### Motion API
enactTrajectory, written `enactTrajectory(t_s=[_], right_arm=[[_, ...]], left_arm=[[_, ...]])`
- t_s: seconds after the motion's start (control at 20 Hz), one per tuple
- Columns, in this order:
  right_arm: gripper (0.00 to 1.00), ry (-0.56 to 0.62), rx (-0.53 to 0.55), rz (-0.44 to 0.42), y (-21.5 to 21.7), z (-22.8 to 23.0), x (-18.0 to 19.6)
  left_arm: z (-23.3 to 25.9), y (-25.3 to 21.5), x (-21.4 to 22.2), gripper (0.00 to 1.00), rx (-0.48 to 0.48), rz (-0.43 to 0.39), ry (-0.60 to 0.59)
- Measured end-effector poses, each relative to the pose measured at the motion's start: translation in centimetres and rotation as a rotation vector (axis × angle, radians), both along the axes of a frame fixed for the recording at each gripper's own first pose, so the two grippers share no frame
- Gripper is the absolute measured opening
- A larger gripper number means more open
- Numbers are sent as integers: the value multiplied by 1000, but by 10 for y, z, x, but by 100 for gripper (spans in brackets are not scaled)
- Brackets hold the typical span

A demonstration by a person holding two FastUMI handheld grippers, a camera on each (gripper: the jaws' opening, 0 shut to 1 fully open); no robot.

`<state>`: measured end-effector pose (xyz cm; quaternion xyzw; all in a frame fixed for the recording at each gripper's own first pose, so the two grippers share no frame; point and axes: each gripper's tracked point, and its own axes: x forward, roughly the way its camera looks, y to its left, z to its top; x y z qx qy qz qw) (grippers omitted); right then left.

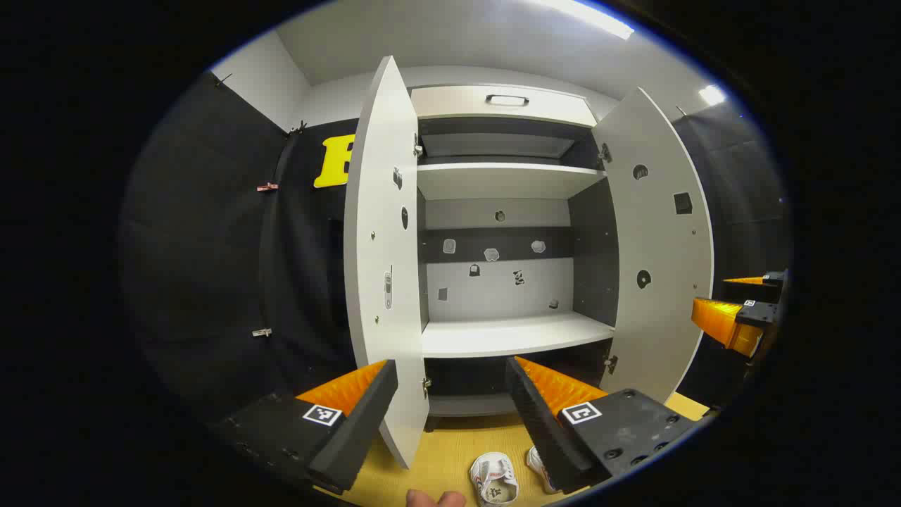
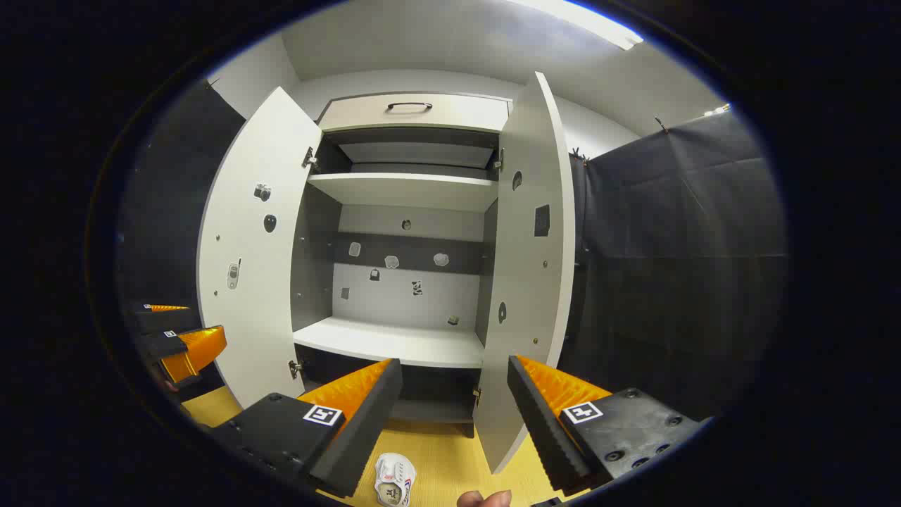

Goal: Grab one shoe with the right hand and put it into the shoe cabinet, grab the other shoe with the left hand and put it into the shoe cabinet; then close the right door with the right hand and the left door with the left hand.

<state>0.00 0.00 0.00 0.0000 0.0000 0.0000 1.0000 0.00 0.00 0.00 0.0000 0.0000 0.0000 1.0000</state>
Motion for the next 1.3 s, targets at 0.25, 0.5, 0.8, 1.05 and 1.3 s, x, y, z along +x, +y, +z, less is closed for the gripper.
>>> enactTrajectory(t_s=[0.25,0.5,0.8,1.05,1.3], right_arm=[[98,12,1,2,1,-2,0],[98,21,6,10,6,-5,-3],[98,26,-8,7,11,-8,-4],[98,132,3,61,31,-44,-9],[98,385,19,150,70,-149,-26]], left_arm=[[2,3,-3,97,5,6,-6],[0,8,-6,97,8,12,-8],[1,15,-8,97,11,21,-18],[-1,20,-12,97,15,22,-19],[-11,28,-17,97,17,24,-7]])
